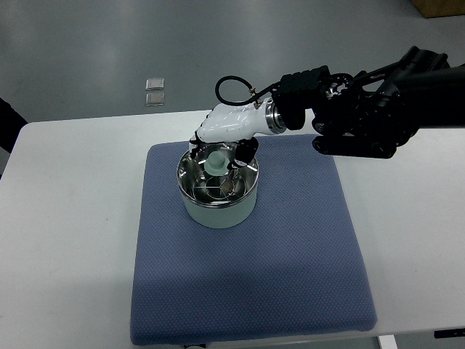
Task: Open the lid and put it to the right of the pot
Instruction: 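Close the right hand's fingers around the mint-green lid knob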
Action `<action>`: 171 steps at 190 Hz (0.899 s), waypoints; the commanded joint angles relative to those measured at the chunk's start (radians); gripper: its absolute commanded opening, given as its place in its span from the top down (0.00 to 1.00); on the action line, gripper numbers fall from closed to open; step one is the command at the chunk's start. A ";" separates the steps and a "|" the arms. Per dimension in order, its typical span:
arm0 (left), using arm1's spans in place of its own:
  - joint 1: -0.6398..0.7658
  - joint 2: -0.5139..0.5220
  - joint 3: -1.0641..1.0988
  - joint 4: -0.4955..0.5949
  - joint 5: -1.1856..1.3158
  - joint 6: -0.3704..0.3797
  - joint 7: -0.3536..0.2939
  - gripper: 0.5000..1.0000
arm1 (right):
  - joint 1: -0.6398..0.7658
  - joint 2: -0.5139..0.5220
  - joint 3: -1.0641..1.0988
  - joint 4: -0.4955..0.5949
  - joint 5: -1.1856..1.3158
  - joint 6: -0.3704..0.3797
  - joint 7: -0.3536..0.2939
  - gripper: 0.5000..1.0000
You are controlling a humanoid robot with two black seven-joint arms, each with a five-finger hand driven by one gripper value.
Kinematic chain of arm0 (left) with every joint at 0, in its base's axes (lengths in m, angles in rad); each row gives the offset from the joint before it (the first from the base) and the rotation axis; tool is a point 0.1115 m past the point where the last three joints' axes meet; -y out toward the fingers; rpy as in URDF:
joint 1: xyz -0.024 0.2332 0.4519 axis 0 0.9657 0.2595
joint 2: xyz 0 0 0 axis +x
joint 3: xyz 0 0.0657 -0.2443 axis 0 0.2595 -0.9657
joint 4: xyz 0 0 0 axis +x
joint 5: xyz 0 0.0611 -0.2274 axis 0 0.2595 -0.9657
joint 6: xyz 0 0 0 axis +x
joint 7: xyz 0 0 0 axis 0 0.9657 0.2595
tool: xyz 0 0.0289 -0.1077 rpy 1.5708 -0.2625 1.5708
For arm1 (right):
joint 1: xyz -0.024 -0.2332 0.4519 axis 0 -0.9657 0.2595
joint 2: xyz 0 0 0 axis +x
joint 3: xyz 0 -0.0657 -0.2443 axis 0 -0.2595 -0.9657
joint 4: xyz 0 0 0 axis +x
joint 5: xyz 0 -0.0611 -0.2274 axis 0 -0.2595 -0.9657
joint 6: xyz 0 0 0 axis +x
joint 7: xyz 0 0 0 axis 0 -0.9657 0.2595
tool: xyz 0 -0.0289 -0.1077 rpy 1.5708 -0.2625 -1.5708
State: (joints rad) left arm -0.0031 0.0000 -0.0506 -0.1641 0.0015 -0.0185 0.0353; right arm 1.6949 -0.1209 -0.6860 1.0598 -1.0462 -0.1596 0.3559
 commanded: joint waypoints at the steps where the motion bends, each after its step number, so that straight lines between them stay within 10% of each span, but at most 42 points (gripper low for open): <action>1: 0.000 0.000 0.000 0.000 0.000 0.000 0.000 0.00 | 0.003 0.000 -0.004 0.000 -0.002 0.000 0.000 0.50; 171: 0.000 0.000 0.000 0.000 0.000 0.000 0.000 0.00 | 0.008 0.001 -0.006 0.000 -0.017 0.006 0.000 0.61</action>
State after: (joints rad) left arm -0.0031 0.0000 -0.0506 -0.1641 0.0015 -0.0185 0.0352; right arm 1.7041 -0.1203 -0.6918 1.0602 -1.0634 -0.1535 0.3558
